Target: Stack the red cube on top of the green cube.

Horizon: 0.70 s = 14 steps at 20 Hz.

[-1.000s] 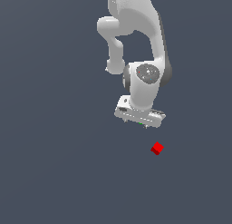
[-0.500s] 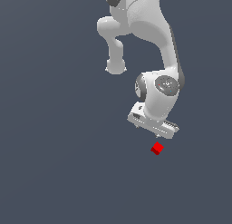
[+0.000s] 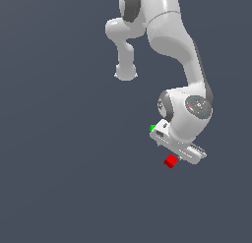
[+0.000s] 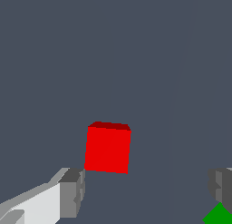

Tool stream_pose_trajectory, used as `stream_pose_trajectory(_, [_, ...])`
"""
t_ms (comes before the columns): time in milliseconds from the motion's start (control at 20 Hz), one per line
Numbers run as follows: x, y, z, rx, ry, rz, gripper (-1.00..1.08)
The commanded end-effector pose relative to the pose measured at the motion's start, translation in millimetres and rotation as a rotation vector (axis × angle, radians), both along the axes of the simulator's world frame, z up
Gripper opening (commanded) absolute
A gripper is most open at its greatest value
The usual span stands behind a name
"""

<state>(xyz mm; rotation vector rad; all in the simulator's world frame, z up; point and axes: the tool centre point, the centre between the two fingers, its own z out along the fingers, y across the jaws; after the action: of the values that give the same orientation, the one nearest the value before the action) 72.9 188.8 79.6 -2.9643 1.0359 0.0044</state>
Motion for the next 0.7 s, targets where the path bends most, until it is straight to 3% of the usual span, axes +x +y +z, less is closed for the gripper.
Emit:
stream_pose_trajectory(0, [7, 6, -3, -0.001, -0.001, -0.031, 1.00])
stream_pose_trajectory(650, [23, 17, -10, -0.002, -0.002, -0.090, 1.00])
